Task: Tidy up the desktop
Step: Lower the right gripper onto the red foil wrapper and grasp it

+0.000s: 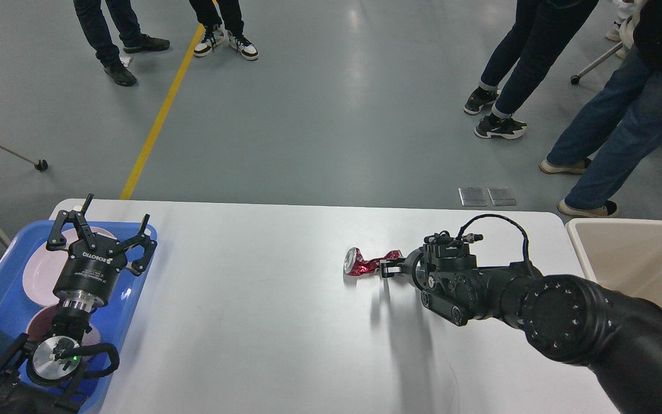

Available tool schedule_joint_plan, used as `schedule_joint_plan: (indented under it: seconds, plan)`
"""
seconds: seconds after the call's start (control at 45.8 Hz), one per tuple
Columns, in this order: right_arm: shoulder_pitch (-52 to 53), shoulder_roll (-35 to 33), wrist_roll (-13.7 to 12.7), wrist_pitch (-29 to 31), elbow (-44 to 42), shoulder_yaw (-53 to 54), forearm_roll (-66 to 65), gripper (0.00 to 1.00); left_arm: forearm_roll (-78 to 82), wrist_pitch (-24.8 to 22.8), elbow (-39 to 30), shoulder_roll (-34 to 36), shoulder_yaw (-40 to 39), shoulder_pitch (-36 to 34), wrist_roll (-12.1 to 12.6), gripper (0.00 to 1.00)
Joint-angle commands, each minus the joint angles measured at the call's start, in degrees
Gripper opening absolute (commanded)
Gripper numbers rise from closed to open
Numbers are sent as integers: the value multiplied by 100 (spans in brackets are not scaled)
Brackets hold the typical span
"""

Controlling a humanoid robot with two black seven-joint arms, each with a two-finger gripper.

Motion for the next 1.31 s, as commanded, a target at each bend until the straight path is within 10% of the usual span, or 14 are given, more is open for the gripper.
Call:
schedule_joint_plan:
  seconds: [0.0,0.218,1.288]
  plan:
    - [-1,0,-8,9,1,10,0,43,-9,0,0,0,3,0,0,96]
    - [-36,0,-52,26,45,19,0,0,-9,0,0,0,3,-8,0,96]
    - [-62,-17,-96,70,63,274,9,0,0,0,0,0,-6,0,0,96]
